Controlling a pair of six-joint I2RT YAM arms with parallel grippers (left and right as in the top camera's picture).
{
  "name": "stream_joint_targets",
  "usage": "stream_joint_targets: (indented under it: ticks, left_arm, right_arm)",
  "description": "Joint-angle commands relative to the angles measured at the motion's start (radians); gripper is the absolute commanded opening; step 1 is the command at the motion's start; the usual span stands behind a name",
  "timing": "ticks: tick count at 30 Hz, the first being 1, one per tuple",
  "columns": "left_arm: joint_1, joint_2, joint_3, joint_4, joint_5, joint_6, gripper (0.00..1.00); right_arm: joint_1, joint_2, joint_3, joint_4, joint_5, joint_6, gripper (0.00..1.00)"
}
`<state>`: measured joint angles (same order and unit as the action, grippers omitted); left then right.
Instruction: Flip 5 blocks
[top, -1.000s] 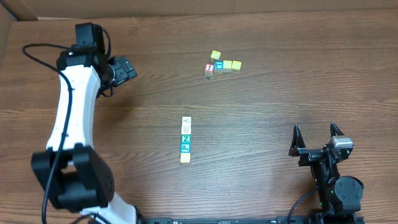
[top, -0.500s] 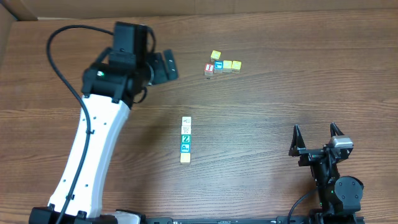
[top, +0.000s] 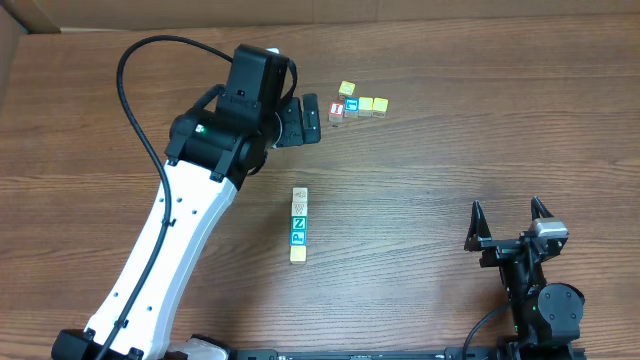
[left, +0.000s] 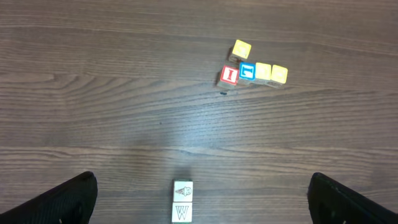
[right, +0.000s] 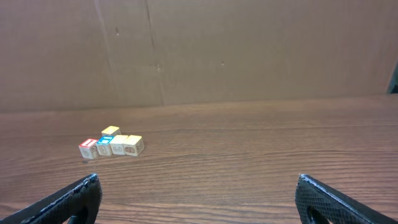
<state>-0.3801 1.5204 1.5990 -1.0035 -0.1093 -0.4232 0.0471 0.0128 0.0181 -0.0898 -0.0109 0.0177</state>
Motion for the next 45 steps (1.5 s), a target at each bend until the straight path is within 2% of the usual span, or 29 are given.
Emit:
stream_joint_targets:
  ticks: [1,7,19,28,32,39,45]
  left_arm:
    - [-0.007,-0.027,0.006,-0.011,-0.002,0.008,1.00]
    - [-0.007,-0.041,0.006,0.010,0.006,0.007,1.00]
    - [-0.007,-0.161,0.006,0.230,0.005,0.008,1.00]
    - [-0.006,-0.323,0.006,0.367,0.001,0.008,1.00]
    - [-0.005,-0.394,0.006,0.365,-0.004,0.013,1.00]
    - [-0.003,-0.506,0.006,0.295,-0.003,0.117,1.00]
    - [0.039,-0.587,-0.012,0.220,-0.002,0.121,1.00]
  right_arm:
    - [-0.003,-0.010,-0.010,0.006,0.006,-0.007,1.00]
    - [-0.003,-0.010,-0.010,0.006,0.006,-0.007,1.00]
    - [-0.003,-0.010,-0.010,0.006,0.006,-0.007,1.00]
    - [-0.003,-0.010,-0.010,0.005,0.006,-0.007,1.00]
    - [-0.003,-0.010,-0.010,0.006,0.006,-0.007,1.00]
    - [-0.003,-0.010,-0.010,0.006,0.006,-0.007,1.00]
    - [-0.003,-0.010,-0.010,0.006,0.006,-0.007,1.00]
